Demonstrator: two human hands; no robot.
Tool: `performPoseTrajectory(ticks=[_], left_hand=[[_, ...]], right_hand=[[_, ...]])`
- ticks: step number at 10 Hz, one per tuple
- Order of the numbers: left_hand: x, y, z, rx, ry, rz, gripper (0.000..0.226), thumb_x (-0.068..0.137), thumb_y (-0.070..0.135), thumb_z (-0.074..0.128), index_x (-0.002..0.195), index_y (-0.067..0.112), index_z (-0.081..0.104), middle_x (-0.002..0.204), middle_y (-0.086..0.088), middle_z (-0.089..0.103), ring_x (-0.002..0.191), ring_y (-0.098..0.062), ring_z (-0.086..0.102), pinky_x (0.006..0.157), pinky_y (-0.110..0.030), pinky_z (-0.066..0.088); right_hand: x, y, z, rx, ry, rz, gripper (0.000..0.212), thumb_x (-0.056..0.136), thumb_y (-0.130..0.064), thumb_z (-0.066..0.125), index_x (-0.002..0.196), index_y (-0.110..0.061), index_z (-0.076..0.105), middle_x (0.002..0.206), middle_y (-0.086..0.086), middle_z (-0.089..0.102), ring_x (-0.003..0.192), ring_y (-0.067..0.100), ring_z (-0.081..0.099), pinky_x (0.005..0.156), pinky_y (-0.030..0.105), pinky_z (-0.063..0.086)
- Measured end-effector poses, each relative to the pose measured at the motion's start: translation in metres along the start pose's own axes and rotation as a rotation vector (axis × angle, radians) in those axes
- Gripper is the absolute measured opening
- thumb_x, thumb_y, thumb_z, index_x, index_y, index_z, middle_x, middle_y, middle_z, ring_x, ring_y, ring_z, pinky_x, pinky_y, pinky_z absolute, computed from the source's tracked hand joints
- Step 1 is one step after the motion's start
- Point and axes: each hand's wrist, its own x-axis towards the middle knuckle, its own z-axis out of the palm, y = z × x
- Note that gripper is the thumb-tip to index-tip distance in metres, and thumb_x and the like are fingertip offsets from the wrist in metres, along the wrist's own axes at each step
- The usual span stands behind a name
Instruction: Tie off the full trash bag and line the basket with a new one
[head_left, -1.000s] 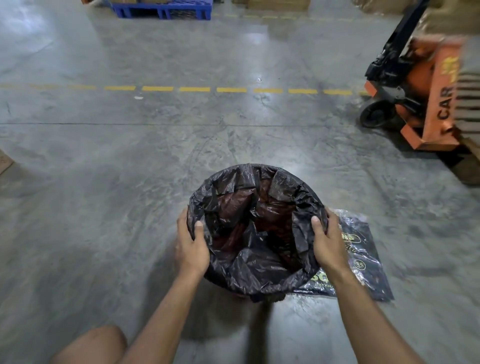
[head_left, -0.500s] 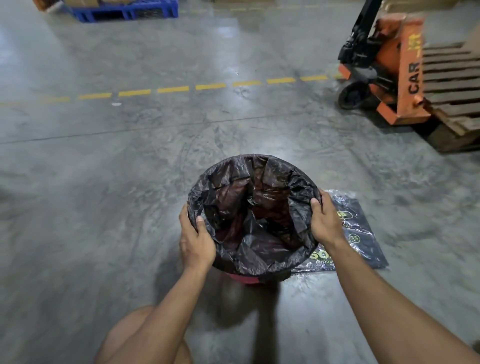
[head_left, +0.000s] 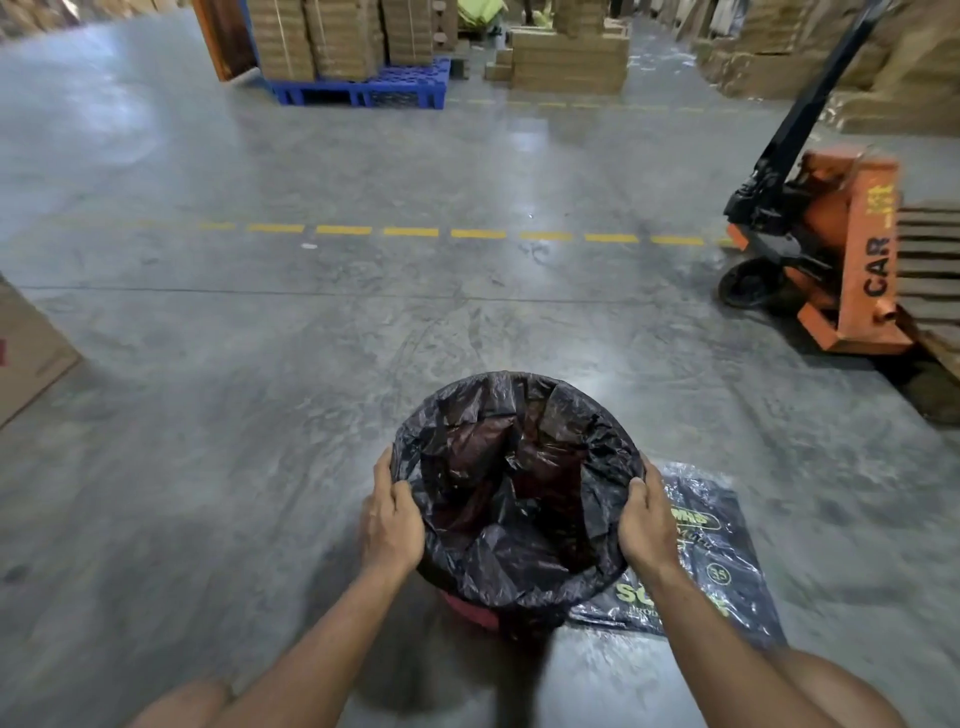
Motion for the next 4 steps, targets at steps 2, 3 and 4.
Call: performPoseTrajectory(ticks=[2, 3, 4], left_hand=[[0.003, -0.001, 0.004, -0.057, 0.013, -0.021, 0.048, 0.106, 0.022, 0.024, 0.151, 0.036, 0.031, 0.145, -0.001, 0.051, 0.130, -0.029, 0.049, 0.108, -0.042, 0.035], [0.006, -0.001, 0.000, -0.067, -0.042, -0.077, 0.049, 0.105, 0.023, 0.025, 0.151, 0.040, 0.030, 0.128, 0.009, 0.049, 0.120, -0.018, 0.046, 0.109, -0.043, 0.035], [0.033, -0.012, -0.012, -0.011, -0.144, -0.099, 0.048, 0.095, 0.034, 0.036, 0.143, 0.036, 0.039, 0.131, -0.004, 0.061, 0.113, -0.023, 0.058, 0.107, -0.050, 0.041]], right_hand=[[-0.001, -0.006, -0.001, -0.060, 0.027, 0.024, 0.050, 0.110, -0.029, 0.027, 0.160, -0.028, 0.032, 0.165, 0.004, 0.037, 0.150, 0.031, 0.034, 0.123, 0.055, 0.025], [0.005, -0.015, -0.011, -0.112, -0.008, 0.019, 0.048, 0.106, -0.022, 0.032, 0.150, -0.026, 0.050, 0.140, 0.010, 0.062, 0.114, 0.028, 0.062, 0.098, 0.045, 0.051], [0.022, -0.034, -0.041, -0.110, -0.200, 0.115, 0.028, 0.104, -0.017, 0.045, 0.112, -0.015, 0.071, 0.121, 0.015, 0.071, 0.086, 0.015, 0.060, 0.086, 0.037, 0.046]])
